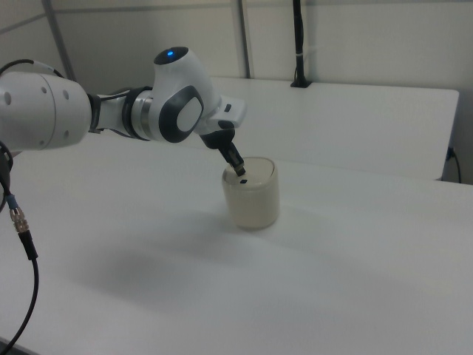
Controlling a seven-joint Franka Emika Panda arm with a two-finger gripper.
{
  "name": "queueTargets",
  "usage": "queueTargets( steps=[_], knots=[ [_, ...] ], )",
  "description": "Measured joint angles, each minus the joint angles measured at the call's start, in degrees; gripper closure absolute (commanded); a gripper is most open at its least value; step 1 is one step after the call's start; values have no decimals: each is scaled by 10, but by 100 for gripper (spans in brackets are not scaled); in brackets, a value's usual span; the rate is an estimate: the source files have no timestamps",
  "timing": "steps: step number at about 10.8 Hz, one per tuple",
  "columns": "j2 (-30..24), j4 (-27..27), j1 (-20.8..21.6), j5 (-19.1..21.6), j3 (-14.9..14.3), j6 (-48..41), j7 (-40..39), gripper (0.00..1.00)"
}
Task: Close the trash bin
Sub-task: 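Lift the gripper up off the closed lid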
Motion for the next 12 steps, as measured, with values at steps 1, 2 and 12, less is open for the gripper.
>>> queueTargets(
  steps=[1, 2, 12],
  knots=[
    [0, 0, 0, 0, 0, 0, 0, 100],
    [0, 0, 0, 0, 0, 0, 0, 100],
    [-135, 8, -2, 15, 2, -170, 0, 99]
  ],
)
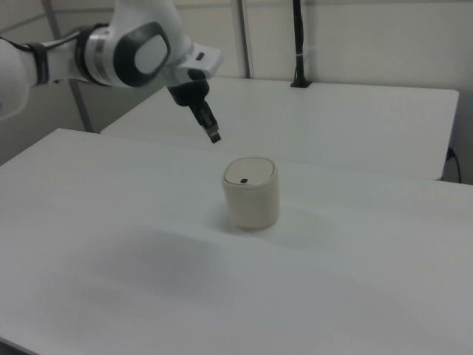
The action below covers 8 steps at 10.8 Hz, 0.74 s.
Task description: Close the trash bin
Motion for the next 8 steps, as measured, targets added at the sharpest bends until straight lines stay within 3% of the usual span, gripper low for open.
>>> queueTargets(
  steps=[2, 3, 5, 6, 8],
  knots=[
    [-42, 0, 6, 31, 1, -74, -43, 69],
    [-62, -1, 7, 53, 1, -114, -84, 43],
    [-98, -6, 8, 80, 1, -180, -155, 12],
    [-111, -11, 10, 82, 1, -196, -182, 0],
    [-124, -21, 13, 82, 1, -210, -243, 0]
  ],
)
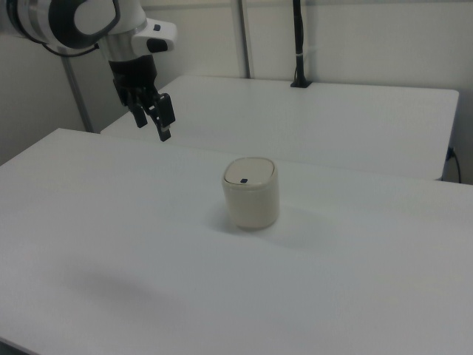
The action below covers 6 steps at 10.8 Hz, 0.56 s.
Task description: Close the trash bin
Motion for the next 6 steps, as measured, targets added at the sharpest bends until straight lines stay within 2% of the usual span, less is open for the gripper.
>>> queueTargets(
  steps=[3, 6],
  knots=[
    [1, -8, -1, -3, 0, -1, -132, 0],
    [1, -8, -1, -21, 0, -1, -163, 0]
  ],
)
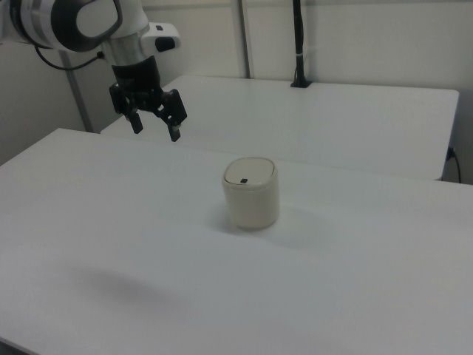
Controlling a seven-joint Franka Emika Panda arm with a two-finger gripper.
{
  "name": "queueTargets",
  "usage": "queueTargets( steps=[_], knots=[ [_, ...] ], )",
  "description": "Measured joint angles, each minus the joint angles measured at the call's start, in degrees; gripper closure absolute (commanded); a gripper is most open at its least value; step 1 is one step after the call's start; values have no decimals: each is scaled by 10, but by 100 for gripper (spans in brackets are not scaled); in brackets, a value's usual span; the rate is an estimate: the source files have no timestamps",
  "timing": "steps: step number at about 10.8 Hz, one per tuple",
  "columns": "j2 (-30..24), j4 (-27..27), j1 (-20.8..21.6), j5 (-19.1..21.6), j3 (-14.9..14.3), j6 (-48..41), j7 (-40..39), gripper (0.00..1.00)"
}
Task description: Close the trash bin
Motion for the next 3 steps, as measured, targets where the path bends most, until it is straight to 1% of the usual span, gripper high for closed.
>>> queueTargets(
  steps=[3],
  knots=[
    [1, 0, -2, 0, -6, 0, 0, 0]
  ],
)
